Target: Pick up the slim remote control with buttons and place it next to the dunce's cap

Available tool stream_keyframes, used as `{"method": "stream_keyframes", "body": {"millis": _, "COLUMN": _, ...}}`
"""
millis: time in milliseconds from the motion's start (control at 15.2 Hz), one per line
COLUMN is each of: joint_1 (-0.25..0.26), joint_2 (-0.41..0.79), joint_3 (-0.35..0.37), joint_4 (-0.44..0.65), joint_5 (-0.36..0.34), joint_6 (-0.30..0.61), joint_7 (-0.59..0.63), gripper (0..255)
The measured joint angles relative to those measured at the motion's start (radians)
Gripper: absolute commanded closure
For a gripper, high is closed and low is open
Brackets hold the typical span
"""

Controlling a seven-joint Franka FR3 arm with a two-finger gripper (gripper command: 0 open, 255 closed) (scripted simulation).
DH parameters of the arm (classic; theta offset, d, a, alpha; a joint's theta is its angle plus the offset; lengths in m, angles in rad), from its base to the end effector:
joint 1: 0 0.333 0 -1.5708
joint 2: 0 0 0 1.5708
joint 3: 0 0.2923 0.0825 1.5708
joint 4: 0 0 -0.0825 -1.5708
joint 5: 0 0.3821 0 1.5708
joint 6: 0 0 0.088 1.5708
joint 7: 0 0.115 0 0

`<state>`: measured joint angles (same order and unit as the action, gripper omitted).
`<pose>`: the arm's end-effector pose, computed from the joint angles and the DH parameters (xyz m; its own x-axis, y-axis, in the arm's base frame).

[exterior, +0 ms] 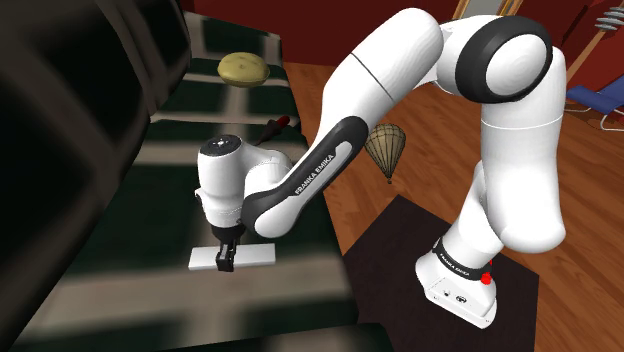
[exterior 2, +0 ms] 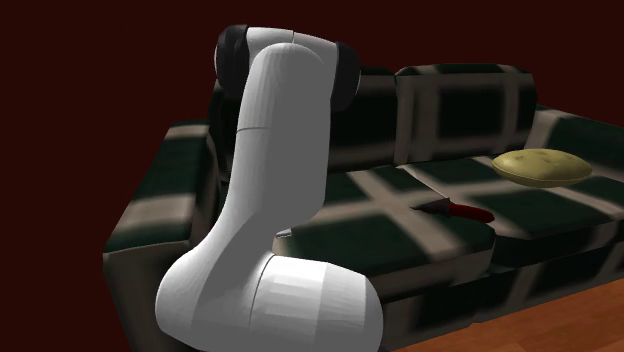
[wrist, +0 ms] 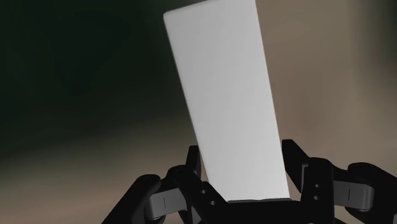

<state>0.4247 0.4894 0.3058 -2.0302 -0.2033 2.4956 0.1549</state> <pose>0.4375 0.3936 0.1856 0.7623 0.6472 0.0055 0.6472 -0.7621 -0.0201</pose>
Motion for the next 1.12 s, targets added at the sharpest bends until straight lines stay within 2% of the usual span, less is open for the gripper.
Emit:
{"method": "stream_keyframes", "body": {"millis": 264, "joint_1": -0.003, "joint_2": -0.013, "joint_3": 0.004, "joint_4": -0.003, "joint_5": 0.006, "joint_6": -0.011, "joint_7": -0.003, "gripper": 255}}
{"method": "stream_keyframes", "body": {"millis": 1122, "joint_1": -0.031, "joint_2": -0.138, "joint_3": 0.041, "joint_4": 0.01, "joint_5": 0.066, "joint_6": -0.144, "joint_7": -0.041, "gripper": 255}}
